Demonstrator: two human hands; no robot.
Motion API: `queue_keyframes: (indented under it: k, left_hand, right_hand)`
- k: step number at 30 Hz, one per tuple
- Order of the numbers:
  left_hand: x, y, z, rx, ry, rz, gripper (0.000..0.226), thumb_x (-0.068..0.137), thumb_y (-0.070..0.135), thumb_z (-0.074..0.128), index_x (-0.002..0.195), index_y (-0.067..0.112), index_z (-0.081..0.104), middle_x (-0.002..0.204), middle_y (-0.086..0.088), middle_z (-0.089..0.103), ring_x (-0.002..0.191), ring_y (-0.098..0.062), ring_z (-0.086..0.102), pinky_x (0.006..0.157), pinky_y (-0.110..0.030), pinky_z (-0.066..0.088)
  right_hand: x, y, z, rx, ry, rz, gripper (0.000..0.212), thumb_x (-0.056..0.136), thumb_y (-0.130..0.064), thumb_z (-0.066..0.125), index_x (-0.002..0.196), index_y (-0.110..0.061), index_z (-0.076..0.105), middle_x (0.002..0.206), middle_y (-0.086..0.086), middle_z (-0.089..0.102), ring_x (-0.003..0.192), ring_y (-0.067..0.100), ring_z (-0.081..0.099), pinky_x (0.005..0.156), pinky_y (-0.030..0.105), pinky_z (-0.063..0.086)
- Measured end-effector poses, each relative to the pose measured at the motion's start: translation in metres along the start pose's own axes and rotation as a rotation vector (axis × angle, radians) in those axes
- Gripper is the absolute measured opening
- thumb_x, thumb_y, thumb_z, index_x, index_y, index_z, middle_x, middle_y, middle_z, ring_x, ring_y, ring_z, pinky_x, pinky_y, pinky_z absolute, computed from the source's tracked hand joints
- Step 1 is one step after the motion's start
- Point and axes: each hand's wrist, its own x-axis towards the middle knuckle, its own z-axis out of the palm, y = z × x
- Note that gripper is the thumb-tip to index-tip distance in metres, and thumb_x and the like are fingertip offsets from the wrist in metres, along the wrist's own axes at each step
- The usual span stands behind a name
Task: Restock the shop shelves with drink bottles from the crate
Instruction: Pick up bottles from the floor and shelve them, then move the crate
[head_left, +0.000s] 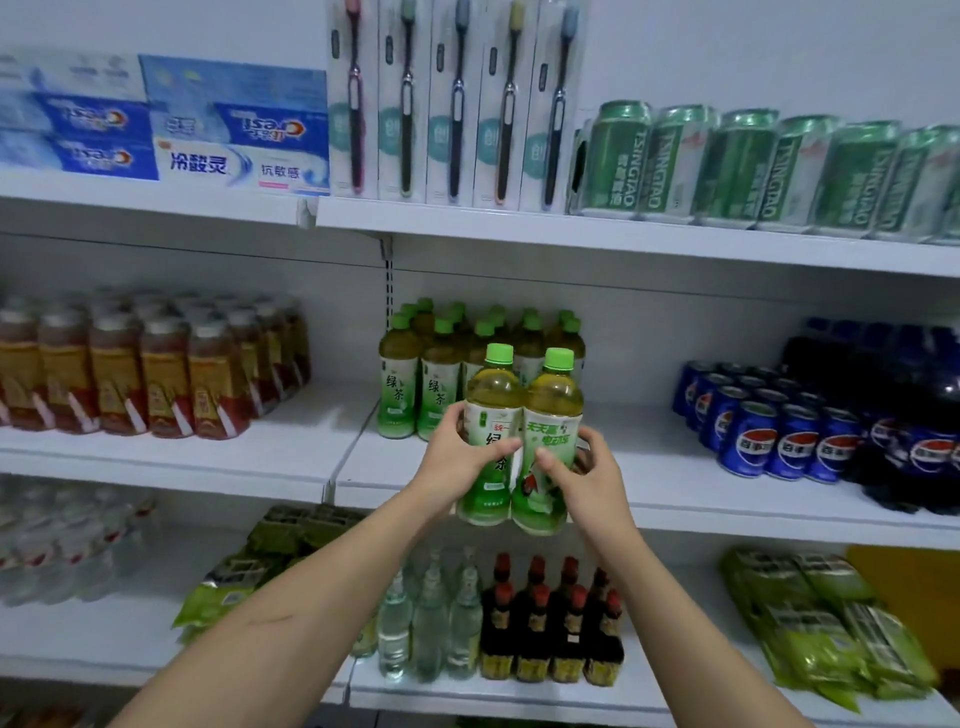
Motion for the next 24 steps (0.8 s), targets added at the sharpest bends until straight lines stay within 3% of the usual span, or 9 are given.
queue_keyframes:
  k: [3, 6, 9, 13, 15, 19, 24]
  left_hand:
    - [0.030, -0.006, 0.024, -0.009, 0.059, -0.013, 0.079, 0.072, 0.016, 0.088, 0.136, 0.015, 0.042, 0.125, -0.001, 0.063, 0.114, -0.015, 0.062, 0.099, -0.033, 0.052]
    - [0.056, -0.014, 0.048, -0.002, 0.105, -0.022, 0.080, 0.072, 0.016, 0.088, 0.136, 0.016, 0.041, 0.127, 0.000, 0.061, 0.117, -0.016, 0.059, 0.104, -0.039, 0.050]
    - [0.077, -0.023, 0.066, 0.027, 0.140, -0.032, 0.076, 0.070, 0.017, 0.090, 0.131, 0.018, 0.045, 0.125, 0.001, 0.063, 0.117, -0.017, 0.060, 0.104, -0.043, 0.049]
    - [0.098, -0.028, 0.088, 0.063, 0.183, -0.005, 0.068, 0.071, 0.013, 0.089, 0.124, 0.019, 0.048, 0.122, 0.004, 0.063, 0.117, -0.015, 0.058, 0.103, -0.037, 0.048]
    - [0.105, -0.028, 0.096, 0.091, 0.195, 0.001, 0.065, 0.072, 0.012, 0.087, 0.124, 0.019, 0.049, 0.122, 0.008, 0.060, 0.117, -0.011, 0.055, 0.102, -0.032, 0.045]
    - [0.126, -0.035, 0.106, 0.180, 0.266, 0.021, 0.059, 0.073, 0.017, 0.087, 0.122, 0.019, 0.054, 0.128, -0.001, 0.062, 0.120, -0.017, 0.057, 0.102, -0.033, 0.045]
    - [0.143, -0.039, 0.115, 0.202, 0.328, -0.002, 0.061, 0.074, 0.022, 0.087, 0.126, 0.016, 0.056, 0.131, -0.006, 0.060, 0.122, -0.021, 0.056, 0.107, -0.039, 0.045]
  right_hand:
    - [0.034, 0.008, -0.018, -0.025, -0.022, -0.026, 0.049, 0.087, -0.017, 0.076, 0.129, -0.022, 0.052, 0.117, -0.009, 0.066, 0.104, -0.001, 0.063, 0.072, 0.014, 0.055]
    - [0.066, 0.019, -0.033, -0.019, -0.052, -0.029, 0.050, 0.087, -0.015, 0.075, 0.129, -0.025, 0.050, 0.114, -0.013, 0.064, 0.101, -0.004, 0.061, 0.065, 0.010, 0.053]
    - [0.091, 0.036, -0.046, -0.008, -0.064, -0.015, 0.050, 0.088, -0.011, 0.074, 0.129, -0.022, 0.050, 0.113, -0.011, 0.065, 0.097, -0.005, 0.063, 0.068, 0.013, 0.054]
    - [0.122, 0.057, -0.059, 0.003, -0.095, 0.021, 0.051, 0.087, -0.009, 0.075, 0.130, -0.019, 0.049, 0.119, 0.001, 0.068, 0.103, 0.007, 0.067, 0.081, 0.024, 0.057]
    - [0.134, 0.063, -0.062, 0.031, -0.111, 0.048, 0.049, 0.088, -0.009, 0.073, 0.128, -0.020, 0.048, 0.119, 0.003, 0.068, 0.101, 0.007, 0.067, 0.078, 0.023, 0.058]
    - [0.159, 0.073, -0.064, 0.036, -0.114, 0.033, 0.053, 0.087, -0.011, 0.075, 0.131, -0.019, 0.047, 0.121, 0.001, 0.065, 0.106, 0.010, 0.064, 0.084, 0.026, 0.056]
    - [0.182, 0.084, -0.060, 0.034, -0.113, -0.001, 0.054, 0.087, -0.006, 0.074, 0.134, -0.014, 0.049, 0.119, 0.003, 0.065, 0.100, 0.003, 0.064, 0.068, 0.010, 0.054]
